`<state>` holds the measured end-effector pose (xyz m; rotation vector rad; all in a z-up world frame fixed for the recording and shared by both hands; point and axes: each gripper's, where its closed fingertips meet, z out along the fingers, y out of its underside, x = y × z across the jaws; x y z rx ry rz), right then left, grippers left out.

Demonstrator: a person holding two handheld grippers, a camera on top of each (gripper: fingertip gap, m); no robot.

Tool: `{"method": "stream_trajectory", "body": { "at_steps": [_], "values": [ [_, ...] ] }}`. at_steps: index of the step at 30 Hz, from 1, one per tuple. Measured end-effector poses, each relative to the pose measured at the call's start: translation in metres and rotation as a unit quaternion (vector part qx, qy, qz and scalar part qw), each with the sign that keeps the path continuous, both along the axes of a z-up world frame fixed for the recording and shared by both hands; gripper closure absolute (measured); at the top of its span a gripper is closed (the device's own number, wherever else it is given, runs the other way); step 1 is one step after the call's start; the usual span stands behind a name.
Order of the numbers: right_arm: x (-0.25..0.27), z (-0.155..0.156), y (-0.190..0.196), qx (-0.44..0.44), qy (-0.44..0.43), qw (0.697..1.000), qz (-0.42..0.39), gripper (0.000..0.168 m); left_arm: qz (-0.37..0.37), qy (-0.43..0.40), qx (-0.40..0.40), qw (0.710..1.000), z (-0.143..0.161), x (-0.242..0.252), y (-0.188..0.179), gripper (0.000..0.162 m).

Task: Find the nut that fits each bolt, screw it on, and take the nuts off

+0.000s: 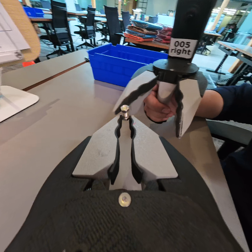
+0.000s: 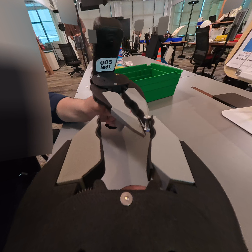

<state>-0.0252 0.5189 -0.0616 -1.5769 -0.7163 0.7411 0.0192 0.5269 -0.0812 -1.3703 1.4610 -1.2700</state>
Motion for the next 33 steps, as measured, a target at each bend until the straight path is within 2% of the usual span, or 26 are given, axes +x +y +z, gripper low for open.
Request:
{"method": "stream_trajectory", "body": {
  "at_steps": [2, 3, 6, 11, 15, 16, 17, 18, 21, 25, 26, 28, 30, 33],
  "values": [
    [0.006, 0.004, 0.000, 0.005, 0.003, 1.000, -0.005, 0.105, 0.011, -0.009, -0.014, 1.000, 0.004, -0.003, 0.009, 0.154],
    [0.008, 0.006, -0.001, 0.006, 0.011, 1.000, -0.001, 0.113, 0.013, -0.009, -0.017, 1.000, 0.004, -0.004, 0.012, 0.154],
    [0.013, 0.009, 0.005, -0.004, 0.030, 0.999, -0.016, 0.103, 0.008, -0.008, -0.018, 1.000, 0.004, -0.004, 0.011, 0.154],
    [0.003, 0.001, 0.005, -0.008, 0.013, 1.000, -0.009, 0.099, -0.027, 0.003, -0.015, 1.000, 0.000, 0.002, -0.013, 0.154],
    [0.002, -0.001, 0.004, -0.003, -0.002, 1.000, -0.012, 0.095, 0.015, 0.004, -0.007, 1.000, -0.002, 0.000, 0.007, 0.154],
    [0.005, 0.001, 0.004, 0.001, -0.001, 1.000, -0.014, 0.099, 0.030, 0.002, -0.015, 0.999, -0.001, -0.002, 0.015, 0.154],
    [0.005, 0.004, 0.000, 0.004, 0.006, 1.000, -0.001, 0.117, 0.040, 0.005, -0.021, 0.999, -0.002, -0.005, 0.023, 0.154],
    [0.007, 0.008, -0.001, 0.005, 0.018, 1.000, 0.000, 0.117, 0.045, 0.010, -0.019, 0.999, -0.004, -0.006, 0.028, 0.154],
    [0.013, 0.008, 0.006, -0.006, 0.028, 0.999, -0.019, 0.102, 0.024, 0.001, -0.020, 1.000, -0.001, -0.004, 0.019, 0.154],
    [0.004, 0.000, 0.006, -0.015, 0.015, 1.000, -0.011, 0.101, -0.018, 0.002, -0.023, 1.000, 0.000, 0.003, -0.009, 0.154],
    [0.001, 0.000, 0.003, -0.013, 0.010, 1.000, -0.002, 0.107, -0.011, 0.004, -0.013, 1.000, -0.001, 0.003, -0.008, 0.154],
    [0.004, 0.001, 0.005, -0.003, -0.001, 1.000, -0.016, 0.098, 0.026, 0.006, 0.004, 1.000, 0.000, 0.000, 0.010, 0.154],
    [0.003, 0.005, -0.003, 0.001, 0.007, 1.000, 0.011, 0.128, 0.061, 0.001, -0.023, 0.998, 0.002, -0.008, 0.034, 0.154],
    [0.009, 0.006, 0.003, -0.019, 0.028, 0.999, -0.004, 0.105, 0.073, 0.005, -0.034, 0.997, 0.001, -0.015, 0.047, 0.154]
  ]
}}
